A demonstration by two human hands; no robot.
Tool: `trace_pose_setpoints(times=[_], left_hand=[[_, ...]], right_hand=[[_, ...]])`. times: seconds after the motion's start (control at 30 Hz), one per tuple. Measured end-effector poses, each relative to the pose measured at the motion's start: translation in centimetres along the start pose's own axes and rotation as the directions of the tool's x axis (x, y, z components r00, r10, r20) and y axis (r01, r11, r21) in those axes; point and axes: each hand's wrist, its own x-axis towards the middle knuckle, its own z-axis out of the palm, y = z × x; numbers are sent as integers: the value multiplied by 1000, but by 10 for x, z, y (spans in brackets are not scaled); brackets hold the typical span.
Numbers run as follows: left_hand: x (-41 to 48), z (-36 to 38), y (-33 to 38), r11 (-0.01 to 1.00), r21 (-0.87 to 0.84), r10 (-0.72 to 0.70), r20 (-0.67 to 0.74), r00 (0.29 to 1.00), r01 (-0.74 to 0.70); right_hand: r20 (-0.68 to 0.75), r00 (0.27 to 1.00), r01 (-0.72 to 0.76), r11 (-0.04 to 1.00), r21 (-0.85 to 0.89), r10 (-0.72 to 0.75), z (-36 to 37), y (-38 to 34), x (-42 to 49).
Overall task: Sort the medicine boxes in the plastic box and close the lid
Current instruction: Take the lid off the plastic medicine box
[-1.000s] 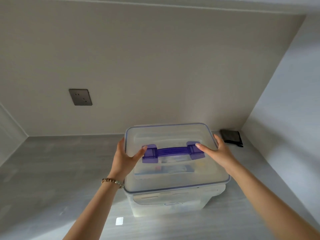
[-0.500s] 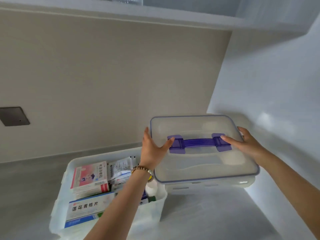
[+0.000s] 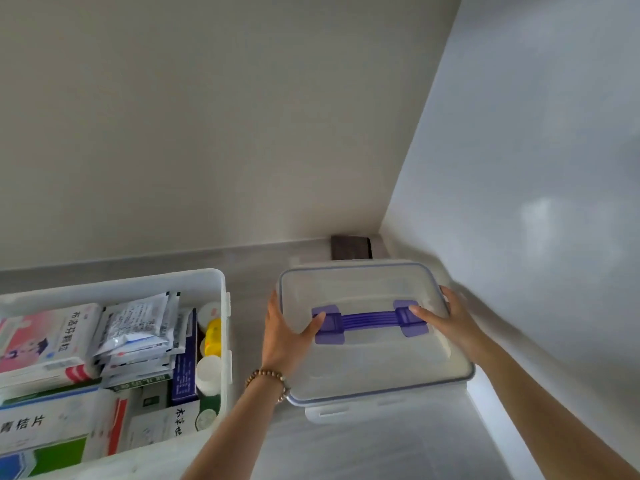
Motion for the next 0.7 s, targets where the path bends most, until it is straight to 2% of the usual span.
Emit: trace_pose_setpoints(times=[0.17,0.4,0.53,0.7], left_hand=[[24,17,-50,993,-20,-115,-25,993,115],[41,35,-91,993,54,-102,-86,991,107],[49,42,-104,965,238,-86,-108,990,110],[55,47,-106,936,338,-70,-108,992,103]], right_hand=[[27,1000,-11,1000,11,10,32,38,41],[38,998,55,998,8,-56,54,69,75],[24,999,30,999,-44,-29,61,84,81],[0,997,76,989,-127,-76,64,87,82]])
